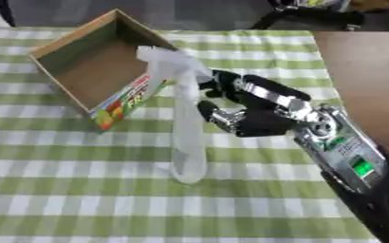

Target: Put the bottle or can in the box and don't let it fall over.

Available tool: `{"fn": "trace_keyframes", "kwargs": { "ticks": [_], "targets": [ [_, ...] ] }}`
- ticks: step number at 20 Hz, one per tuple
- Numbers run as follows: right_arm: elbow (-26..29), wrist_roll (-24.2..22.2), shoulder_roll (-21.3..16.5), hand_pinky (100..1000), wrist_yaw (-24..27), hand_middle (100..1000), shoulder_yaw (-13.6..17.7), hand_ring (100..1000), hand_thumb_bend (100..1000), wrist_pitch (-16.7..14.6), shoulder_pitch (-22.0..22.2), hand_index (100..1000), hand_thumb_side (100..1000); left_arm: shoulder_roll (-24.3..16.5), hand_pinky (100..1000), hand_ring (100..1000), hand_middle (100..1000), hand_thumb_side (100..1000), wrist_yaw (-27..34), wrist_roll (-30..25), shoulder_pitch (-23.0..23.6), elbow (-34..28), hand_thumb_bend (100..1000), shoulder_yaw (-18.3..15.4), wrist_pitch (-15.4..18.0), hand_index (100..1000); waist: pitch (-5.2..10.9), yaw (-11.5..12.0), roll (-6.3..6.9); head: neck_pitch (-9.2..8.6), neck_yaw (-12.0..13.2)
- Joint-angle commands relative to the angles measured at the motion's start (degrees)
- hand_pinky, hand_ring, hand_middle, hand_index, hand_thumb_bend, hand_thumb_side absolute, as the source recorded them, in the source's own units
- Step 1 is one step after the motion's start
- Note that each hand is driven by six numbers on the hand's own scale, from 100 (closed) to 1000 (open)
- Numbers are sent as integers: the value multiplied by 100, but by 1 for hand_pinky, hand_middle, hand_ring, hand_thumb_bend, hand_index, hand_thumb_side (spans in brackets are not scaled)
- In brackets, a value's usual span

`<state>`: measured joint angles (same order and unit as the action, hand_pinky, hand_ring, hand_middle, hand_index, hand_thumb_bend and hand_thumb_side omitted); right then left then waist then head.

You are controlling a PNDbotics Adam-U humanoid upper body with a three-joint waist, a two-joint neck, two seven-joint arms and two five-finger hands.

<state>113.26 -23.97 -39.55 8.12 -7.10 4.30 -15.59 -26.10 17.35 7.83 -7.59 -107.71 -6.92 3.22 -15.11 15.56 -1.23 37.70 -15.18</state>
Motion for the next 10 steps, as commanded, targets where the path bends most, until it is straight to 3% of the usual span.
{"fn": "trace_keyframes", "kwargs": {
  "ticks": [1, 10],
  "targets": [
    [133, -59, -103, 977, 114, 1000, 85, 1000, 100, -31, -34, 1000, 625, -68, 928, 844, 942, 852, -44, -17, -23, -50, 118, -43, 4, 857, 69, -9, 18, -62, 14],
    [133, -137, -122, 981, 171, 1000, 114, 1000, 100, -136, -9, 1000, 629, -66, 929, 844, 942, 852, -40, -20, -21, -50, 119, -49, 5, 857, 79, -17, 21, -78, 15]
  ]
}}
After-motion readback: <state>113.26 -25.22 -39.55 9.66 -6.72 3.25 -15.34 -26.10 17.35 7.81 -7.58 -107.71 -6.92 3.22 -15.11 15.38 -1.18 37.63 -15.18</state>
